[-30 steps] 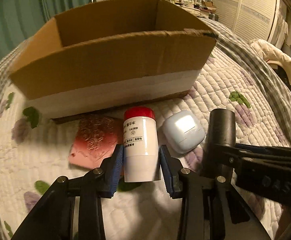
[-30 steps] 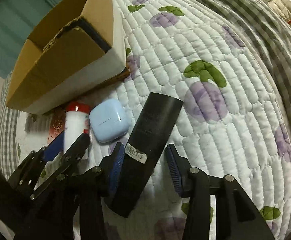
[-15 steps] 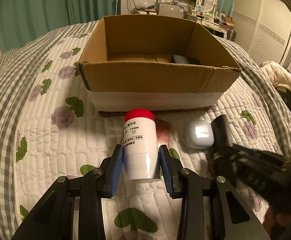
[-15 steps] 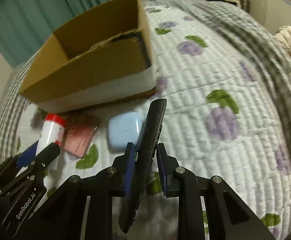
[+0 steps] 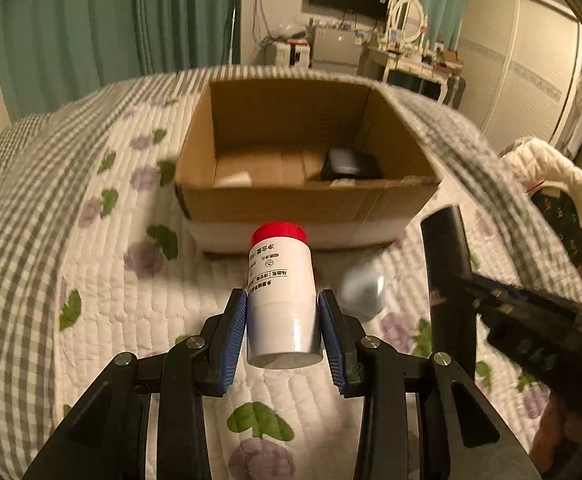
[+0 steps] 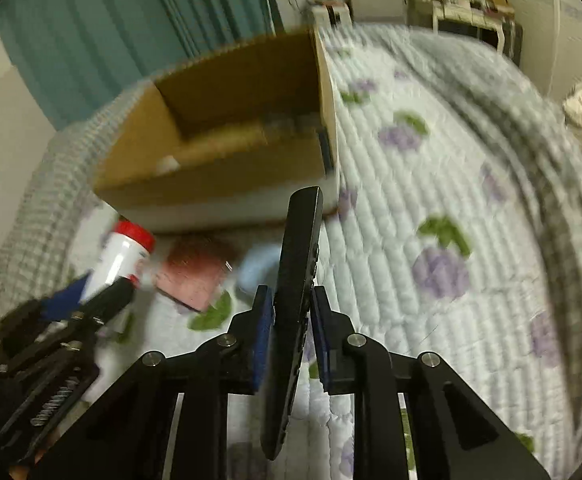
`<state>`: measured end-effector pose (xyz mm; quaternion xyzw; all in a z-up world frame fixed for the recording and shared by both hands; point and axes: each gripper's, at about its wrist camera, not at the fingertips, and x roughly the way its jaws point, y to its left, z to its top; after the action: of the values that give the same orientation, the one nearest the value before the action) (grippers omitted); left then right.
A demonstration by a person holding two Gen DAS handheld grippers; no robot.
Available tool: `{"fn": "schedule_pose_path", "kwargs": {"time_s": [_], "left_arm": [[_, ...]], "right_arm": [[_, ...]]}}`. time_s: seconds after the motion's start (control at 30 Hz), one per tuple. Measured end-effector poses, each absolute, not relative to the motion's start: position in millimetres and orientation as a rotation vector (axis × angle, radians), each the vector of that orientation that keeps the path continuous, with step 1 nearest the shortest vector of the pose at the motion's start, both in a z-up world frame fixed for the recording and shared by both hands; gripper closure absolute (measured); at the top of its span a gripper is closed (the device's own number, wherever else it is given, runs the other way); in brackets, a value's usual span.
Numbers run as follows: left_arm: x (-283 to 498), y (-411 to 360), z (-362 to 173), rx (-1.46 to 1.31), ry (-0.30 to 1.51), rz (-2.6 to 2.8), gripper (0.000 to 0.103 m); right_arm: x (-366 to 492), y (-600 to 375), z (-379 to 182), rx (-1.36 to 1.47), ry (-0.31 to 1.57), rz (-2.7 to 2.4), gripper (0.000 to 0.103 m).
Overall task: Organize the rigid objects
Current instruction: 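Lower the white bottle into the box with the left tool while the right tool drops the remote in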
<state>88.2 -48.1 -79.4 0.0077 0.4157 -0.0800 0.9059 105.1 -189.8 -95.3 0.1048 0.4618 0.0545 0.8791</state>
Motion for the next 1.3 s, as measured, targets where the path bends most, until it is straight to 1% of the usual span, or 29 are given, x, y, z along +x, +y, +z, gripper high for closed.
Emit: {"fn": "schedule_pose_path", "kwargs": {"time_s": [0.13, 0.3, 0.47, 0.57, 0.67, 0.87, 1.13, 1.3], "left_arm": [[91, -50, -54, 0.030, 0.810, -0.171, 0.066], [116, -44, -22, 0.023, 0.761, -0.151, 0.066], [157, -37, -6, 0.011, 0.743, -0.134, 0.066], [185, -35, -9, 0.005, 0.754, -0.119, 0.066], [208, -37, -20, 0.018, 0.771, -0.107, 0.066], [242, -44, -51, 0.041, 0.813, -0.098, 0.066], [256, -52, -75, 0.068, 0.841, -0.104, 0.066], [255, -54, -66, 0.072, 0.798, -0.099, 0.061]], "right_arm": [[106, -194, -40, 0.229, 0.869, 0.155, 0.084], [127, -184, 18, 0.202, 0.788, 0.211, 0.084], [174, -176, 47, 0.169, 0.763, 0.262, 0.084], [201, -171, 47, 0.145, 0.771, 0.278, 0.084], [230, -166, 33, 0.118, 0.801, 0.283, 0.084], [272, -160, -11, 0.094, 0.867, 0.300, 0.084], [290, -156, -47, 0.088, 0.904, 0.324, 0.084], [293, -154, -52, 0.083, 0.912, 0.333, 0.084]]}}
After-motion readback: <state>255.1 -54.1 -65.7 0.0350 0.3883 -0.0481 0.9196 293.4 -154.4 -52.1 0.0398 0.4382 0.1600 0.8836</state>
